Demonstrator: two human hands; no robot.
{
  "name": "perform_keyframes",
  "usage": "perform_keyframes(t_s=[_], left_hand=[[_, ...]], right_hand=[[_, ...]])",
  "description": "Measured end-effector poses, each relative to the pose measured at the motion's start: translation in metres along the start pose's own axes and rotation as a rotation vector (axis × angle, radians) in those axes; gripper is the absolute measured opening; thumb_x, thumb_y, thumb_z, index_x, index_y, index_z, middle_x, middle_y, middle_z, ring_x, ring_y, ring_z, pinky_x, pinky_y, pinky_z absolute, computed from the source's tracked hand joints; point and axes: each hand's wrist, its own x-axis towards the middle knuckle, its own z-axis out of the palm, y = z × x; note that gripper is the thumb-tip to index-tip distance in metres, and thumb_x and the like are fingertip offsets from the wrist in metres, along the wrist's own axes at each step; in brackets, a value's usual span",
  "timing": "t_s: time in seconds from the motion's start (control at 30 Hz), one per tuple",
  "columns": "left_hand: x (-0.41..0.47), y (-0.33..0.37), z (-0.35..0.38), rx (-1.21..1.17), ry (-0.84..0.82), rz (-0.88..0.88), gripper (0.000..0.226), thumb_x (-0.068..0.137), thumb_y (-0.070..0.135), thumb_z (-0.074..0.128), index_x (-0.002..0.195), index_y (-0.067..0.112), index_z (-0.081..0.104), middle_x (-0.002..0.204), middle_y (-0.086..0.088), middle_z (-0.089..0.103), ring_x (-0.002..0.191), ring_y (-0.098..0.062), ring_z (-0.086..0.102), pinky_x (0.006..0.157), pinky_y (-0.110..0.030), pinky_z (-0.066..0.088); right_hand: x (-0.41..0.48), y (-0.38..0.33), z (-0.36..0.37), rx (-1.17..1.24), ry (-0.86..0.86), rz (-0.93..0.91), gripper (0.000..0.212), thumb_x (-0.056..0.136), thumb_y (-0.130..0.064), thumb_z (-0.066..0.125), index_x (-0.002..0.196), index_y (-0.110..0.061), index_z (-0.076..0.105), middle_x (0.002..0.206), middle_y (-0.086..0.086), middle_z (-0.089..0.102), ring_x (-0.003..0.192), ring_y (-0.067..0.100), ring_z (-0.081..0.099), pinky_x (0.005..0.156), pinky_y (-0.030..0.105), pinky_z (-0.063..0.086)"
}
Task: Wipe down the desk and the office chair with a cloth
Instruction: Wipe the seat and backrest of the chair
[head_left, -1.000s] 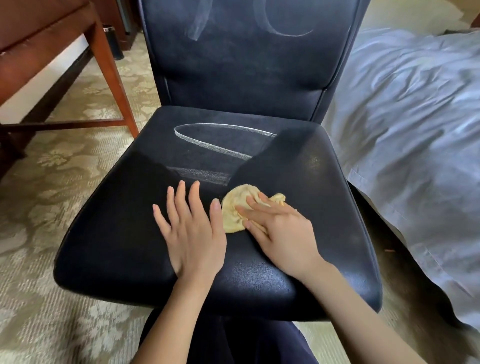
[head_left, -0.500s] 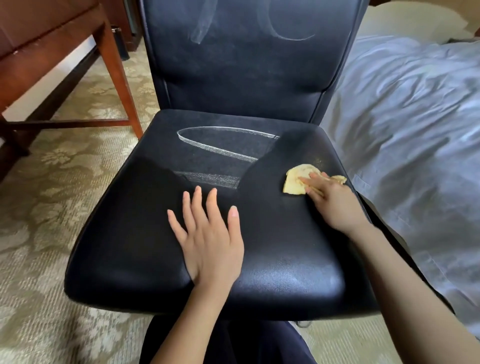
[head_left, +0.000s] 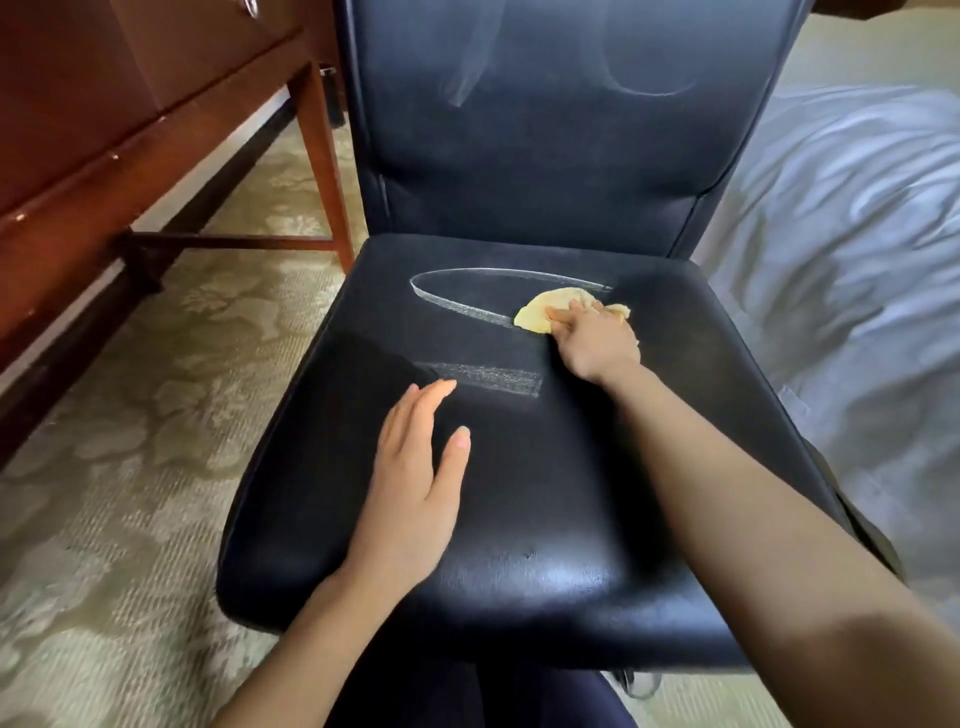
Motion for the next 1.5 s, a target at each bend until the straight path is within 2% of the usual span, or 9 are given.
perform_keyframes(t_s=[0.13, 0.23, 0.43, 0.53, 0.67, 0.87, 1.0, 1.2, 1.5], left_hand=[[0.03, -0.024, -0.028, 0.327, 0.024, 0.063, 0.042, 0.097, 0.014, 0.046, 0.139, 0.009, 0.042, 0.143, 0.003, 0.038, 0.141, -0.017, 0.022, 0.118, -0.04, 0.012], [0.047, -0.036, -0.037, 0.501, -0.006, 0.047, 0.043, 0.098, 0.016, 0.043, 0.14, 0.007, 0.04, 0.148, -0.008, 0.037, 0.143, -0.024, 0.021, 0.118, -0.04, 0.007], [0.054, -0.052, -0.038, 0.556, -0.074, 0.008, 0.052, 0.099, 0.031, 0.037, 0.148, 0.013, 0.027, 0.156, -0.005, 0.022, 0.147, -0.019, 0.007, 0.119, -0.037, 0.0], [0.053, -0.056, -0.035, 0.567, -0.049, -0.01, 0.056, 0.098, 0.035, 0.036, 0.148, 0.012, 0.025, 0.157, -0.007, 0.02, 0.146, -0.019, 0.007, 0.119, -0.034, 0.003], [0.048, -0.056, -0.032, 0.589, 0.004, -0.01, 0.058, 0.097, 0.039, 0.032, 0.148, 0.014, 0.024, 0.157, -0.007, 0.02, 0.147, -0.019, 0.007, 0.118, -0.03, 0.0], [0.038, -0.051, -0.021, 0.624, 0.074, -0.03, 0.054, 0.099, 0.035, 0.028, 0.149, 0.015, 0.023, 0.157, -0.007, 0.021, 0.147, -0.021, 0.005, 0.117, -0.035, -0.006], [0.026, -0.043, -0.009, 0.663, 0.091, -0.067, 0.055, 0.098, 0.034, 0.023, 0.15, 0.016, 0.021, 0.157, -0.008, 0.02, 0.147, -0.023, 0.0, 0.116, -0.041, -0.009], [0.005, -0.016, 0.013, 0.597, 0.12, -0.098, 0.068, 0.086, 0.039, 0.021, 0.149, 0.015, 0.024, 0.157, -0.011, 0.017, 0.147, -0.025, 0.0, 0.116, -0.039, -0.011], [-0.021, 0.017, 0.041, 0.214, 0.095, -0.163, 0.075, 0.078, 0.045, 0.03, 0.148, 0.025, 0.019, 0.159, 0.005, 0.009, 0.145, -0.008, -0.013, 0.111, -0.023, -0.022]], right_hand=[[-0.027, -0.038, 0.016, 0.023, 0.044, -0.164, 0.035, 0.099, -0.031, 0.036, 0.131, -0.031, 0.051, 0.143, 0.006, 0.039, 0.124, 0.033, 0.04, 0.098, 0.043, 0.039], [-0.06, -0.049, 0.024, 0.054, 0.063, -0.321, 0.034, 0.098, -0.03, 0.036, 0.128, -0.036, 0.05, 0.137, 0.0, 0.042, 0.114, 0.033, 0.043, 0.087, 0.045, 0.046], [-0.124, -0.031, 0.02, 0.199, 0.038, -0.552, 0.029, 0.096, -0.026, 0.05, 0.122, -0.034, 0.061, 0.138, -0.012, 0.051, 0.131, 0.02, 0.043, 0.098, 0.045, 0.042], [-0.148, -0.019, 0.019, 0.249, 0.061, -0.523, 0.027, 0.094, -0.031, 0.054, 0.118, -0.036, 0.064, 0.133, -0.015, 0.054, 0.131, 0.01, 0.044, 0.103, 0.037, 0.041], [-0.172, -0.001, 0.019, 0.239, 0.17, -0.507, 0.027, 0.089, -0.027, 0.061, 0.113, -0.034, 0.068, 0.128, -0.015, 0.058, 0.125, 0.009, 0.05, 0.098, 0.033, 0.044], [-0.169, 0.044, 0.014, 0.195, 0.353, -0.324, 0.033, 0.08, -0.007, 0.072, 0.108, -0.023, 0.071, 0.119, 0.0, 0.066, 0.108, 0.029, 0.059, 0.091, 0.046, 0.048], [-0.134, 0.063, 0.003, 0.154, 0.396, -0.179, 0.027, 0.083, -0.006, 0.069, 0.107, -0.016, 0.072, 0.117, 0.01, 0.066, 0.103, 0.038, 0.059, 0.087, 0.05, 0.049], [-0.056, 0.06, -0.002, 0.02, 0.202, 0.082, 0.034, 0.097, -0.031, 0.045, 0.127, -0.021, 0.058, 0.129, 0.011, 0.057, 0.126, 0.03, 0.039, 0.098, 0.043, 0.037], [-0.008, -0.009, 0.008, -0.082, 0.056, 0.008, 0.037, 0.1, -0.028, 0.032, 0.134, -0.03, 0.046, 0.149, 0.001, 0.032, 0.134, 0.037, 0.024, 0.106, 0.046, 0.023]])
